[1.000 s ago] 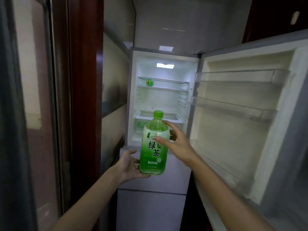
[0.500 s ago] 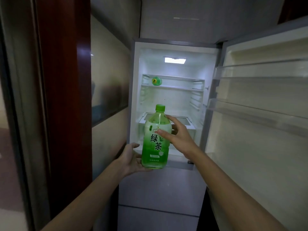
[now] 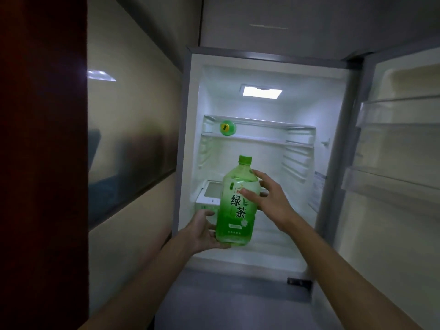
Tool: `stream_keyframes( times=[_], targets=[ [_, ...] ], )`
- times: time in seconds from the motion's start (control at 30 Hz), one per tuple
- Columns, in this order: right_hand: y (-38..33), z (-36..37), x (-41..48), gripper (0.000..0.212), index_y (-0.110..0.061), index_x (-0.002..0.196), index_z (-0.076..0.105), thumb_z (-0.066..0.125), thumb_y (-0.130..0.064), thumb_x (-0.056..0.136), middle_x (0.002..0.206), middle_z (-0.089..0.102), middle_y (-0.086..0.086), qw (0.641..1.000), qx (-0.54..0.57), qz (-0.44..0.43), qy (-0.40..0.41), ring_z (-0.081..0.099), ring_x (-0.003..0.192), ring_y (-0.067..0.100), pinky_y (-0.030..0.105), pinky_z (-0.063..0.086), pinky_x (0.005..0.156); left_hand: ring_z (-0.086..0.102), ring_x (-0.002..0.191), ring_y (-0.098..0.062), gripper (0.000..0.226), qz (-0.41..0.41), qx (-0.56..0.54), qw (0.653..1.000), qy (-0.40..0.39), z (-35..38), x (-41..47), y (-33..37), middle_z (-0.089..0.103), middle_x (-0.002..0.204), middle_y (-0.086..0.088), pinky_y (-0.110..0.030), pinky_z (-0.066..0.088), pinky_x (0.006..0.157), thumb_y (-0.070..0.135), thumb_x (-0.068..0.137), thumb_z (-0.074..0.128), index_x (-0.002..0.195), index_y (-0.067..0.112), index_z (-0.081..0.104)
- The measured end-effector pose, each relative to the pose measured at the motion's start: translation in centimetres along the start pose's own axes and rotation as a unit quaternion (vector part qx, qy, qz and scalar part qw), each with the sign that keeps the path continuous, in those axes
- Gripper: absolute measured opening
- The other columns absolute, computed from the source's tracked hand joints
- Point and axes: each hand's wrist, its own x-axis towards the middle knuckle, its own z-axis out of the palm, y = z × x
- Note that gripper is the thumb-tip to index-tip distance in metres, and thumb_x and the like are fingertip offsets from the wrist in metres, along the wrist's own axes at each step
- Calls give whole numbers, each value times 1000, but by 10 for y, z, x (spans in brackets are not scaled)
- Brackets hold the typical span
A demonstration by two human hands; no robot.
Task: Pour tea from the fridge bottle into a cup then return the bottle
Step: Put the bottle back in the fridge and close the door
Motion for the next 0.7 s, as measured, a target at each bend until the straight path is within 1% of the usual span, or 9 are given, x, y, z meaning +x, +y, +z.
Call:
stream_keyframes(
  times=[0.13, 0.2, 0.3, 0.43, 0.5, 0.57, 0.6, 0.63, 0.7],
  targets=[
    [18, 0, 43, 55, -34, 126, 53, 78, -14, 81, 111, 62, 2, 1000, 10, -8, 16, 69, 95, 23, 43, 61, 76, 53, 116, -43, 52, 6, 16, 1000, -6, -1, 49, 25, 53, 117, -28, -56, 44, 96, 30, 95, 37, 129, -10, 41],
    [24, -2, 61, 55, -32, 127, 53, 77, -13, 81, 110, 62, 1, 1000, 8, -7, 16, 69, 92, 22, 43, 62, 76, 54, 111, -43, 51, 8, 15, 1000, -7, -2, 70, 34, 54, 114, -27, -54, 46, 90, 29, 94, 38, 126, -11, 43],
    [36, -5, 88, 57, -25, 131, 53, 76, -9, 82, 106, 61, -2, 1000, 8, -6, 18, 69, 87, 17, 37, 62, 71, 57, 104, -42, 45, 19, 31, 999, 10, 0, 99, 48, 54, 110, -25, -51, 49, 80, 26, 94, 41, 120, -9, 48],
    [57, -6, 127, 63, -23, 138, 50, 76, -10, 82, 108, 59, -2, 1000, 13, -12, 21, 69, 87, 16, 39, 62, 73, 59, 81, -34, 26, 70, 88, 993, 44, 1, 129, 69, 56, 95, -23, -41, 50, 74, 21, 95, 39, 101, -1, 52],
    [69, -6, 146, 63, -24, 138, 50, 77, -11, 82, 108, 59, -3, 1000, 15, -13, 22, 69, 86, 15, 37, 62, 72, 59, 78, -31, 23, 101, 137, 984, 60, -1, 143, 78, 59, 93, -21, -36, 50, 74, 17, 93, 39, 97, 3, 57],
    [79, -5, 163, 62, -23, 138, 50, 76, -11, 82, 106, 59, -4, 999, 20, -16, 22, 69, 85, 14, 35, 62, 70, 58, 76, -25, 18, 129, 199, 968, 80, -3, 158, 86, 60, 86, -15, -31, 48, 72, 12, 89, 44, 91, 4, 60],
    [85, -4, 171, 62, -22, 138, 50, 76, -11, 82, 106, 59, -4, 999, 23, -17, 21, 68, 85, 14, 36, 62, 71, 57, 76, -23, 16, 143, 229, 959, 87, -4, 166, 88, 61, 85, -12, -29, 46, 70, 8, 87, 46, 92, 3, 61],
    [90, -4, 179, 62, -22, 138, 50, 76, -11, 83, 106, 59, -3, 999, 28, -18, 20, 68, 85, 14, 37, 62, 72, 58, 80, -22, 18, 162, 262, 947, 93, -6, 175, 90, 62, 88, -10, -29, 46, 71, 6, 86, 49, 98, 0, 61],
    [100, -4, 195, 63, -22, 138, 49, 76, -12, 83, 107, 59, -2, 999, 28, -18, 20, 68, 86, 14, 37, 62, 73, 61, 91, -21, 36, 204, 332, 915, 104, -8, 192, 93, 65, 100, -10, -29, 49, 74, 8, 82, 57, 118, -2, 58]
  ],
)
